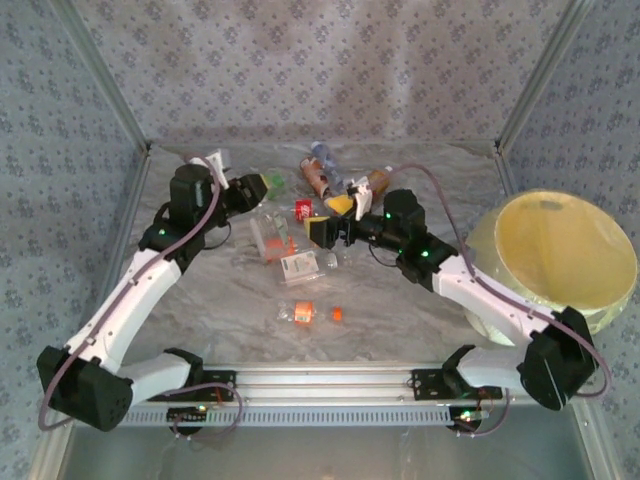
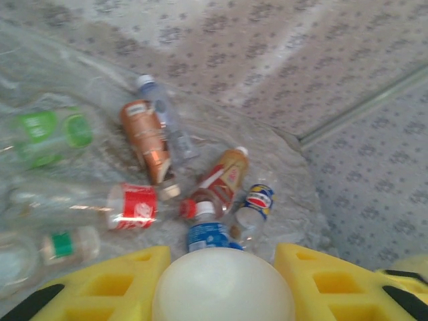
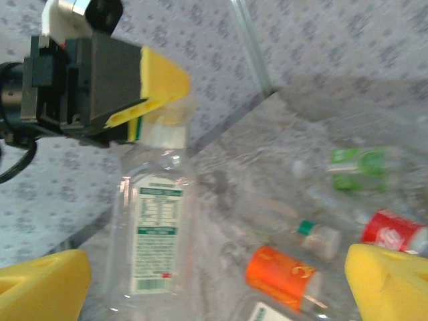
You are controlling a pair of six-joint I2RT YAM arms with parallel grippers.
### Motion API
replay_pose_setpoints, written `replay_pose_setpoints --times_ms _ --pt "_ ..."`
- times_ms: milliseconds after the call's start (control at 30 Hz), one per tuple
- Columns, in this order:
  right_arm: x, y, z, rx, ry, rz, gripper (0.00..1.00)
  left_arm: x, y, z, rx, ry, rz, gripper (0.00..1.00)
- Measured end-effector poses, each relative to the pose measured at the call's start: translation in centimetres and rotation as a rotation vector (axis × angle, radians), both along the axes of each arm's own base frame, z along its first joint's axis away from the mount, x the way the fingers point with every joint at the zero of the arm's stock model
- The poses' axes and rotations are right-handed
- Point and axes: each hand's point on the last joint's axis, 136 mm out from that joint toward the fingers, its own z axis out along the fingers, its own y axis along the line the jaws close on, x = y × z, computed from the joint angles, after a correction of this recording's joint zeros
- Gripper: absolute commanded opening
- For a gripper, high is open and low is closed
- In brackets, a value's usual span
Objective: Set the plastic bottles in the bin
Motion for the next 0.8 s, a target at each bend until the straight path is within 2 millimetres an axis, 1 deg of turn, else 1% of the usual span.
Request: replay_pose_setpoints --times_ms 100,233,433,533,600,633,733,800 --pt "-0.7 1.9 -0.3 0.017 0.039 0.07 1.0 0.4 -1.9 1.3 -0.012 -0.044 -0.057 0.28" --pt "-1.3 3.5 -0.2 0.027 0.054 0.111 1.0 0.7 -3.7 2.5 -0.025 -0.083 -0.108 0.28" --pt "0.2 4.4 -1.0 0.004 0.078 0.08 1.0 1.0 -5.4 3.4 -0.046 -0.112 -0.155 0.28" --pt "0.4 5.1 -1.6 -0.004 0.095 0.104 0.99 1.0 -5.7 3.4 -0.052 -0.113 -0.172 0.28" --pt "0.2 5.6 -2.0 -0.006 0.111 0.131 0.96 1.1 -6.0 3.4 -0.056 -0.116 -0.182 0.28" --pt "0.2 5.8 -2.2 -0.008 0.118 0.141 0.92 1.1 -6.0 3.4 -0.058 -0.118 -0.185 0.29" --pt "0.3 6.1 -2.7 -0.013 0.147 0.148 0.76 1.0 -6.2 3.6 -0.064 -0.123 -0.195 0.3" --pt "0.5 6.1 -2.8 -0.018 0.155 0.142 0.7 0.9 -6.3 3.6 -0.066 -0.123 -0.202 0.31"
